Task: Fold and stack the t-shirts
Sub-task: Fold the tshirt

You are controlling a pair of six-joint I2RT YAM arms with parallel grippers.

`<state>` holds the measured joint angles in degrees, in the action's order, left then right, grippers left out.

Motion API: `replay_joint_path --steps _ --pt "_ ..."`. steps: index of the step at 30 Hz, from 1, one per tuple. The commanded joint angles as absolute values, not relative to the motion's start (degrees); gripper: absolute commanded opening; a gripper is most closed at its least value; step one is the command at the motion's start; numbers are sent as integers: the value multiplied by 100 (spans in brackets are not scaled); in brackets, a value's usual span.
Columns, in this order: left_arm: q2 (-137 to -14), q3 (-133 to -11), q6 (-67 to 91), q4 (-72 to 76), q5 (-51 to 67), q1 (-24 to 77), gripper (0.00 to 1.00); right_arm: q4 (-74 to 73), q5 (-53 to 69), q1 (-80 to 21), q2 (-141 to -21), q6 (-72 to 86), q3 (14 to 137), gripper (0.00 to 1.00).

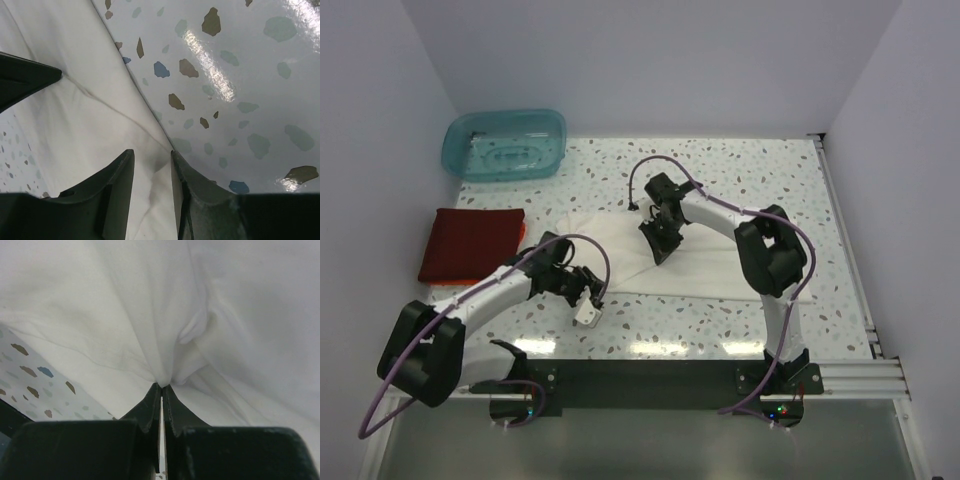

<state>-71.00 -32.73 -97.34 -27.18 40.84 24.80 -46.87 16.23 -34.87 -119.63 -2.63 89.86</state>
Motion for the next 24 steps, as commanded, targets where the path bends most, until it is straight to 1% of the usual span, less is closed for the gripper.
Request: replay_joint_path --steps 1,5,9,18,20,24 --pt "-7268 -3313 -10668 -2276 4078 2496 41 -4860 1723 -3498 -11979 -308 9184 0" --pt "-7479 -3392 -11003 -2382 3973 2496 41 -4895 1731 -3489 -12023 -308 9246 0" --pt "-7664 -3533 -11337 -2732 3911 2461 38 -4913 1740 -3498 -12059 -299 9290 0" --pt "-7743 -3612 -11847 -2821 3788 2285 40 -4931 1802 -3498 -12129 -308 9299 0" --pt "-7813 -3656 -11909 -2839 3762 2285 39 -4939 1810 -3489 -12146 -299 9316 0" --pt "-7910 -3691 -12041 -2848 3753 2268 32 -4939 1819 -3489 -12181 -290 9343 0"
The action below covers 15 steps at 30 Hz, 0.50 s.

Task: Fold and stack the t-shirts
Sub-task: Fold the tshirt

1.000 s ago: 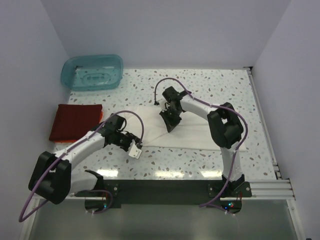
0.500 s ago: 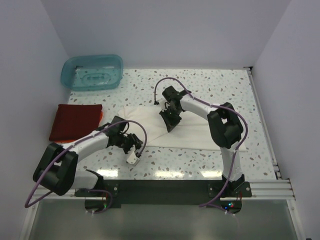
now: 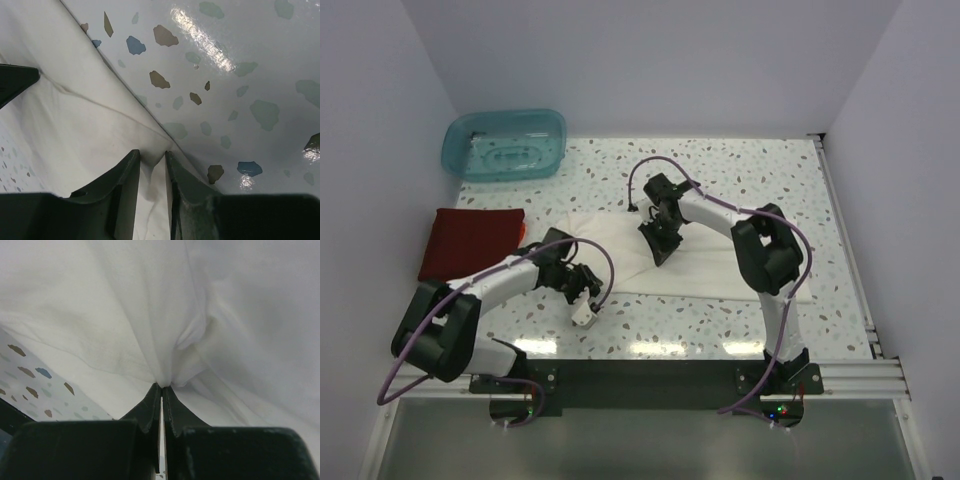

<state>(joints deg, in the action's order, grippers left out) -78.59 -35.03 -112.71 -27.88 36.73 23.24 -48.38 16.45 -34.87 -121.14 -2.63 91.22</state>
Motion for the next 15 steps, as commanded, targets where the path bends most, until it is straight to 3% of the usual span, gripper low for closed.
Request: replay_joint_path --steps 1,7,11,15 --pt "-7910 -3709 -12041 -2856 3788 2268 31 -4948 1819 -3498 -12190 -299 9351 0" --pt "-8006 -3998 -11525 -3102 4130 2259 16 -4966 1811 -3498 -12182 -290 9325 0" --pt "-8375 -4787 -10978 -3847 4560 2057 2 -4940 1758 -3489 -12138 -299 9238 0" --pt "-8814 -5457 -10539 -4297 4895 1811 0 -4940 1723 -3480 -12120 -290 9185 0"
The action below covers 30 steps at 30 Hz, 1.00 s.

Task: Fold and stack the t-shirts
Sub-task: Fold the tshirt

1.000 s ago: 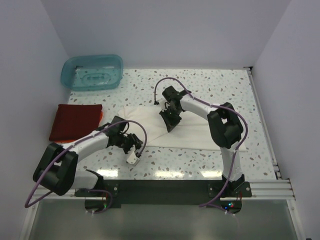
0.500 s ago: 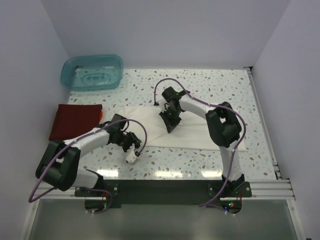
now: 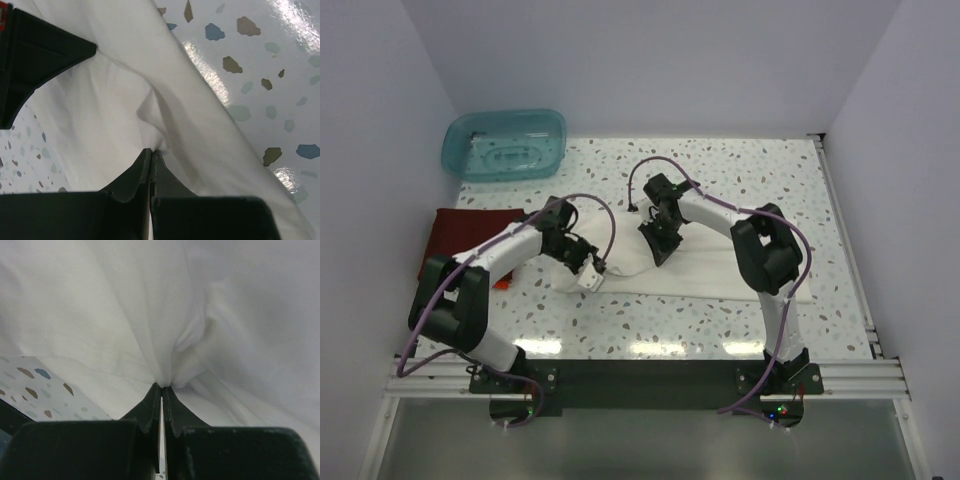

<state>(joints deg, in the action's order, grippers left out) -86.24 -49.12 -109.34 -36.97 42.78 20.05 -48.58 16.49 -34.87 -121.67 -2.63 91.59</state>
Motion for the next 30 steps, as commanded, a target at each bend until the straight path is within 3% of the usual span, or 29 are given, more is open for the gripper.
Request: replay_joint_path --steps 1,11,19,21,22,25,28,30 --pt "-9042 -5615 -10234 -4341 4974 1767 0 -4939 1705 -3480 -12120 -290 9185 0" --pt "-10520 -7513 -8368 -4571 5686 1336 0 -4966 1608 -3463 -12173 -281 9202 0" --pt "-10986 -7664 -7369 -3719 5310 1336 6 -4975 1600 -3463 -12173 -281 9193 0" --pt "-11074 -7655 -6823 -3052 5055 1336 13 -4983 1600 -3454 -12085 -316 9176 14" --pt "-11074 -7664 -6107 -2528 4653 1327 17 -5001 1704 -3419 -11981 -343 9184 29" --pt "-11057 -7882 -4670 -2031 3626 1318 20 -5098 1898 -3218 -11638 -544 9141 43" --pt "-11013 -8244 -3781 -2589 3322 1205 30 -5194 1925 -2919 -11111 -1115 9088 44" --pt "-10716 -8209 -3238 -2742 3322 1143 31 -5291 1776 -2708 -10820 -1467 9105 45"
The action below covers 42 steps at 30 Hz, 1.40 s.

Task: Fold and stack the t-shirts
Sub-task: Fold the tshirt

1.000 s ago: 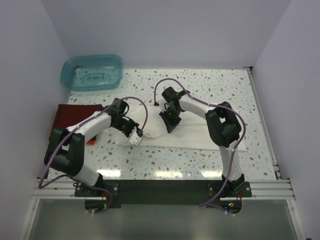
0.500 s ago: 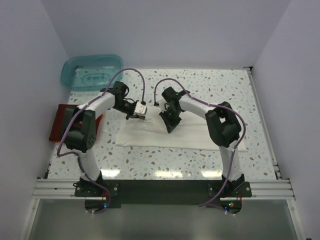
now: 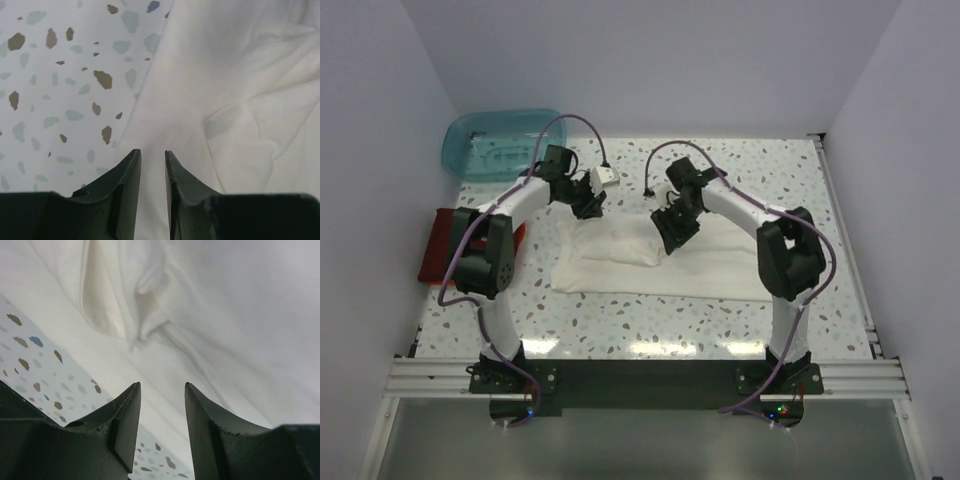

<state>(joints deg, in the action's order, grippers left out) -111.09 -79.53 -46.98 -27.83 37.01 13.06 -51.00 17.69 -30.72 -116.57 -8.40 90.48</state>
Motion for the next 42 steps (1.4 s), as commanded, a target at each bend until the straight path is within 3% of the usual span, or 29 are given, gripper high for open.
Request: replay_joint_path --steps 1,4,6,11,19,26,29,35,39,42 --pt "-10566 -8035 -3078 -2803 3331 1082 33 -5326 1688 -2490 -10767 -1555 9149 44" --pt "-9959 -7509 -2489 -2813 3244 1072 32 -5528 943 -2076 -10758 -2091 9211 38" --pt "-9801 -7366 -2146 -3136 3278 1072 26 -5493 512 -1725 -10854 -2372 9228 37" --pt "-9940 -7242 -1030 -3647 2385 1318 0 -5712 -87 -1266 -11346 -2986 9641 33" --pt "-10274 -6715 -132 -3551 1126 2214 0 -5450 -878 -932 -11742 -3673 9203 30" --pt "-11398 -7030 -44 -3332 616 2162 0 -5273 -1037 -888 -11856 -3780 8596 29" --pt "-12117 -7548 -184 -3278 527 2074 0 -5527 -862 -896 -11804 -3674 8429 29" --pt "-13768 -9857 -887 -3577 282 1942 0 -5950 -150 -1344 -10882 -3481 7446 30" --pt "-14861 -12629 -1466 -4095 517 1951 0 -6108 517 -2483 -10346 -3007 6734 31" --pt "-15039 -13246 -1740 -3660 562 1995 0 -6091 1027 -3347 -10187 -2463 6767 32"
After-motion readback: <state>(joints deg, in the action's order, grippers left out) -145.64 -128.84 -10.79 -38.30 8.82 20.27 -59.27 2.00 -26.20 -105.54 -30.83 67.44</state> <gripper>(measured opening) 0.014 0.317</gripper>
